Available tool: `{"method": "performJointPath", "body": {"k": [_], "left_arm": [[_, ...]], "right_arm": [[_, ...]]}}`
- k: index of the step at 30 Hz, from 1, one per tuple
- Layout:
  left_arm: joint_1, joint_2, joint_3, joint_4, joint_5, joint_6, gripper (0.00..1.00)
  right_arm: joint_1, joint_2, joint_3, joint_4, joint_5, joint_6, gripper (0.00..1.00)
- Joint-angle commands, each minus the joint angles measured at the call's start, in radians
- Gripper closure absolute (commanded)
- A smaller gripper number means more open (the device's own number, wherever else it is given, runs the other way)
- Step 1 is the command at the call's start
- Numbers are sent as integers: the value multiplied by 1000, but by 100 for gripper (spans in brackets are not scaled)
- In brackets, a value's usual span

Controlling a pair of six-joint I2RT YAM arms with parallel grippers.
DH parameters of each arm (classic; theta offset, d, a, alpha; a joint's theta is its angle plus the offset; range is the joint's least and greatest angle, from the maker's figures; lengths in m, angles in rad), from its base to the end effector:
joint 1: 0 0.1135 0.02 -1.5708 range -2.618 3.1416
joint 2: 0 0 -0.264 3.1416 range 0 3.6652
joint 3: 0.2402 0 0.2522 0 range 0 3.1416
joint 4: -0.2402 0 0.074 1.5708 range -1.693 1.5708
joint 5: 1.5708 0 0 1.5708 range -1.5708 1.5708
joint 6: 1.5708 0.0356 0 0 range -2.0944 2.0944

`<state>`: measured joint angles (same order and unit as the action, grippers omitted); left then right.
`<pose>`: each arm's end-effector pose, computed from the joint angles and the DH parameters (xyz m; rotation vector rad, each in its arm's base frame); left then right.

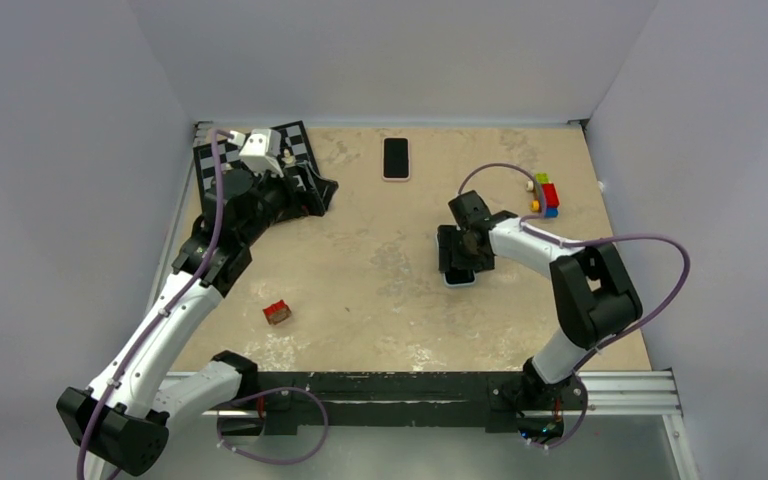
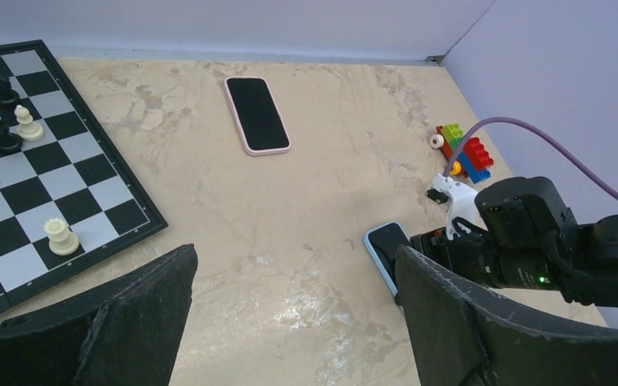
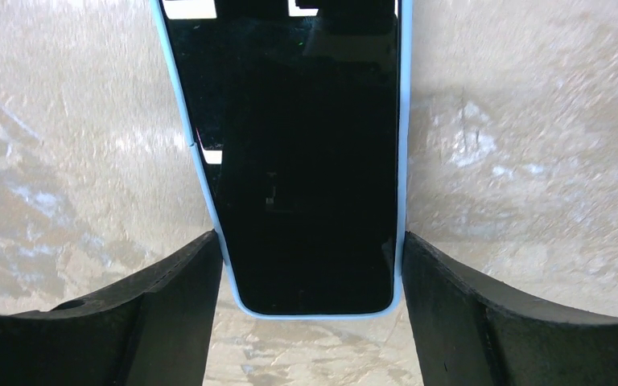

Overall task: Take the phone out of the phone case
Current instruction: Move the phone to the center of the board, then pick up the phone at the center of the board.

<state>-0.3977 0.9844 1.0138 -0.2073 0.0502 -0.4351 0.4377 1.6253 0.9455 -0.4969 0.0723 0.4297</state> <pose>0.2066 -0.0887 0.3812 0.0041 1.7939 -0.6478 0.2770 0.1268 0.1687 0.0089 2.7507 0.1405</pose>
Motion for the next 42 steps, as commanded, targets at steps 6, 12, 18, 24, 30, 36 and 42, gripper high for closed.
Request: {"method": "performJointPath", "body": {"k": [6,12,18,24,30,36,42], "left_arm": [[1,14,50,20,27,-16,5],[1,22,55,16,35,-17,5],[2,32,58,14,41,-19,5],[2,45,58,13,47,-25,5],[2,76,67,13,103,-73,5],[2,183,89,13,261,-179,6],[1,366,153,0,470,-289,14]], "right_arm": [[25,77,172,18,114,-75,18],[27,148,233,11,131,-106,14],[27,214,295,-5,163,-119,13],[28,267,321,-5,126,-121,16],[27,260,253,29,135,-105,56],[46,30,79,236,82,-121,100],[53,-322,-226,684,-78,-15,100]]}}
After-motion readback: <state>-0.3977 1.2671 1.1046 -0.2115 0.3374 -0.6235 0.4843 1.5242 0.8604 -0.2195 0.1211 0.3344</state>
